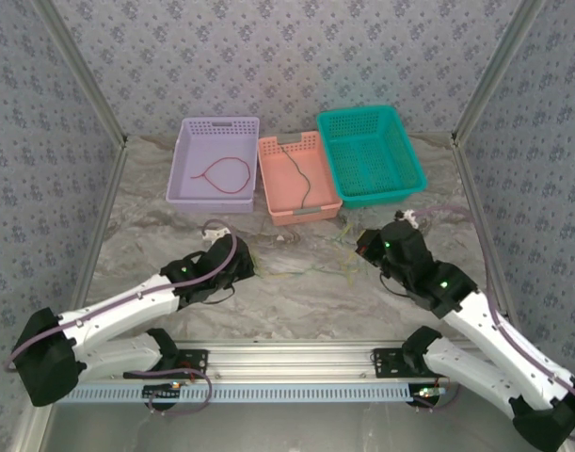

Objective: Untangle the cables

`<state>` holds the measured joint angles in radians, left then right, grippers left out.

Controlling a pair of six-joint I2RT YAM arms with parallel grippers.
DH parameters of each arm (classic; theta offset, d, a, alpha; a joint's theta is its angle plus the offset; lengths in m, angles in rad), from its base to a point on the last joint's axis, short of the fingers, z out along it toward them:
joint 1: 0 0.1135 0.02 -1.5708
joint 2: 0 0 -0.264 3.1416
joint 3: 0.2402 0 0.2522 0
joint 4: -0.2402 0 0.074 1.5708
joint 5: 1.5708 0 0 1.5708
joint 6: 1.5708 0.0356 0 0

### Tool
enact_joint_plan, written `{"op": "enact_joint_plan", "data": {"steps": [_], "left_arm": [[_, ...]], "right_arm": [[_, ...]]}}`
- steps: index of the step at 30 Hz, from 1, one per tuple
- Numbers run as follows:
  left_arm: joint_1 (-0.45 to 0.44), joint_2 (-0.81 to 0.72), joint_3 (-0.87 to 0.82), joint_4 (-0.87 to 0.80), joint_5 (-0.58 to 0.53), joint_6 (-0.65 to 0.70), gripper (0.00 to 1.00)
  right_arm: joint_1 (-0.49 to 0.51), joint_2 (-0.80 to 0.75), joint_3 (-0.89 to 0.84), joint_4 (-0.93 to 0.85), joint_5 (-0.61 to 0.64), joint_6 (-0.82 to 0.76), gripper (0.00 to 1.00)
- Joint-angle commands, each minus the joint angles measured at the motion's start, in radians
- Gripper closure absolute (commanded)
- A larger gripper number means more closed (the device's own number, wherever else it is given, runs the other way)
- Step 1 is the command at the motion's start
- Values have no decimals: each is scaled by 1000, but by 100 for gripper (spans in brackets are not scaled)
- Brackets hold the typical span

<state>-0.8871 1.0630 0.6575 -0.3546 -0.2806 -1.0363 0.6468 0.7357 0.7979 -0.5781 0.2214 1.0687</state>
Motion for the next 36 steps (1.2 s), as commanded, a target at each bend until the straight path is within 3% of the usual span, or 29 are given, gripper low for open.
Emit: {"op": "enact_joint_plan", "data": {"steps": [1,7,11,16,23,26,29,33,36], "left_arm": [[17,-32,13,-98,-88,21,100],[62,-139,-11,-99,-45,46,100],[61,-218,17,-38,38,90,100],[61,-313,130,-86,105,140,100],[61,-368,270,-176,126,205,100],[63,-370,298,-190,129,224,100],[63,-370,305,-195,121,235,100],[63,-373,298,-200,113,239,100],[63,-377,288,-190,126,242,100]], "right_arm": [[-76,-84,59,-187,17,-101,100],[-255,-101,103,-208,-72,-153,100],[-278,-16,33,-199,-74,-163,100],[-298,107,-128,-44,-121,-190,100],[-296,385,-125,100,-202,-300,100],[-263,416,-83,99,-201,-346,71],[-204,300,-51,46,-111,-341,49],[-177,102,-31,-32,-28,-318,42],[-179,33,-25,-28,-84,-355,38]]}}
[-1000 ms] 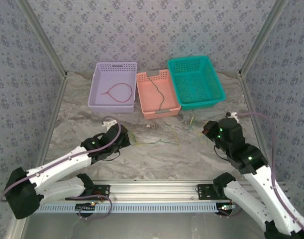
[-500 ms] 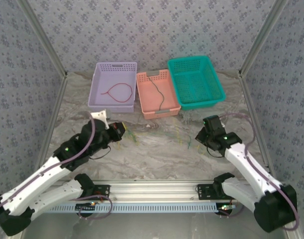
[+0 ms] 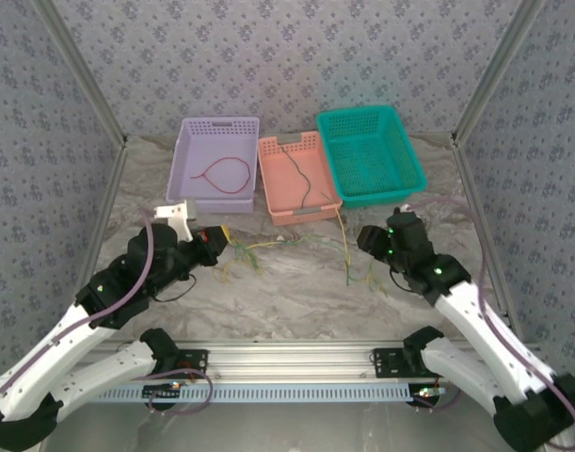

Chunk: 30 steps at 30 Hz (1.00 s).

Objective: Untangle the cables

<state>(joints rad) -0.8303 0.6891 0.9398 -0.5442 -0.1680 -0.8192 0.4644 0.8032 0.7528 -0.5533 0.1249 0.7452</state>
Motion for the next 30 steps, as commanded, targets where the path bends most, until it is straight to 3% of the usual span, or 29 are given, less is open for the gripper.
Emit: {"op": "enact_joint_plan", "data": {"steps": [1,7,12,15,20,25,27,30], "left_arm": [[6,-5,3,2,18,25,100],[5,-10,-3,17,37,27,100],[6,-13,-6,24,47,20,100],[6,-13,-7,25,52,19,100],[6,-32,-12,15,45,14,100],[6,-72,-20,-7,37,11,100],[6,-80,-21,-11,40,12,100],[5,-82,-21,-16,39,14,100]], "right_arm": [[3,-31,24,-8,-46,-61,36],[15,130,105,120,-325,-175,30],[31,293,155,98,-343,-208,34],[35,322,138,147,-355,-184,49],[36,332,149,134,-282,-167,98],[11,326,171,101,-249,-180,100],[10,329,176,103,-266,-186,96],[22,328,172,103,-238,-179,100]]}}
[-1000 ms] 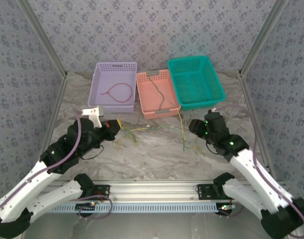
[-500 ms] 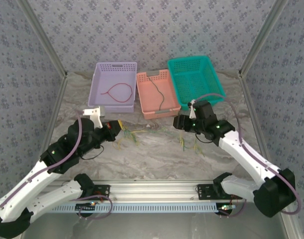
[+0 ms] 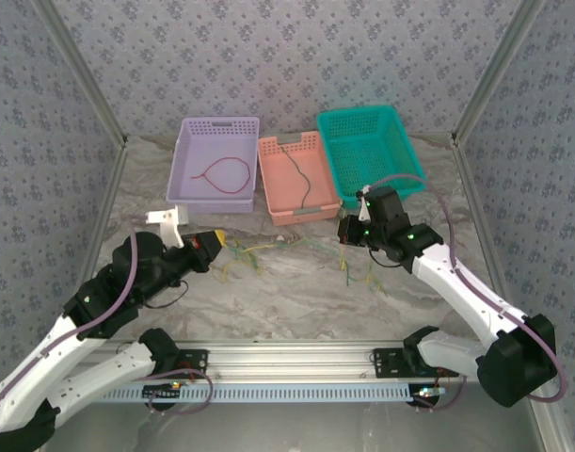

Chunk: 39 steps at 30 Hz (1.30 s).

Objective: Untangle the cables

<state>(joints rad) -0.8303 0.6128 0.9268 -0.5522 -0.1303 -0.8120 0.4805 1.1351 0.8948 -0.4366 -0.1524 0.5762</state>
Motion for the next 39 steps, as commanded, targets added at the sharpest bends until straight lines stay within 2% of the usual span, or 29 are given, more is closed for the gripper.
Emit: {"op": "enact_joint_plan", "data": {"steps": [1,6,11,19,25,31,34,39], "left_arm": [[6,-7,-8,-8,0,5,100],[6,-17,-11,-36,-11,-10,100],[6,-109,-44,-71,-55,-34,100],[6,-277,-51,-82,-75,2,100],[6,-286,-56,-133,-64,17,100],[6,-336,-88,-177,-100,17,100],[7,-319,-114,-138,-70,9,100],[1,-183,-244,134,85,-78,100]], "right_arm": [[6,-10,25,-17,59,-2,100],[-29,-33,48,-85,192,32,100],[-137,8,118,-193,296,45,100],[-297,98,166,-223,333,126,100],[-464,104,183,-169,233,203,100],[-613,156,250,-139,75,235,100],[-602,183,288,-130,17,242,100],[-488,196,388,-142,18,212,100]]}}
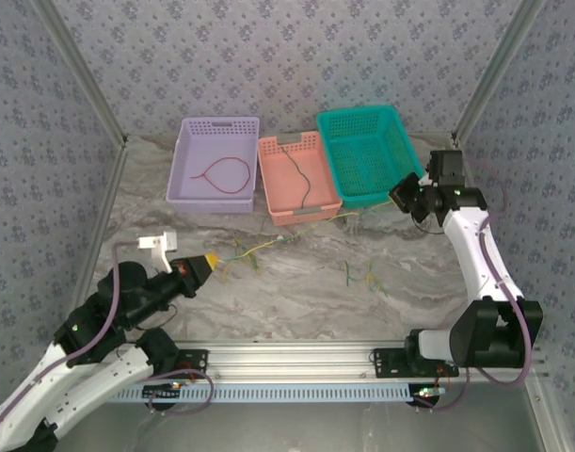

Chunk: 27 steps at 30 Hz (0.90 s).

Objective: Untangle the cables

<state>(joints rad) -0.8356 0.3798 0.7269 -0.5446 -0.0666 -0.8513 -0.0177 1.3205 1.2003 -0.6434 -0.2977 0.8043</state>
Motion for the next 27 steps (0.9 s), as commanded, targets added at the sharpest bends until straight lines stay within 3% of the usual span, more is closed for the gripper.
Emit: {"op": "enact_joint_plan", "data": {"steps": [1,7,14,18,22,27], "left_arm": [[-1,75,-59,166,33,-46,100],[-90,254,-36,254,37,-17,100],[-150,477,-5,483,1,-32,100],[-154,717,171,552,21,20,100],[-149,988,431,516,19,80,100],[-83,1296,737,489,47,108,100]], "right_arm": [[20,12,99,60,167,-22,100],[18,37,225,47,200,-93,100],[11,173,429,20,135,-156,100],[18,231,511,34,152,-166,100],[11,311,584,68,171,-212,100],[-6,446,688,125,175,-223,100]]}}
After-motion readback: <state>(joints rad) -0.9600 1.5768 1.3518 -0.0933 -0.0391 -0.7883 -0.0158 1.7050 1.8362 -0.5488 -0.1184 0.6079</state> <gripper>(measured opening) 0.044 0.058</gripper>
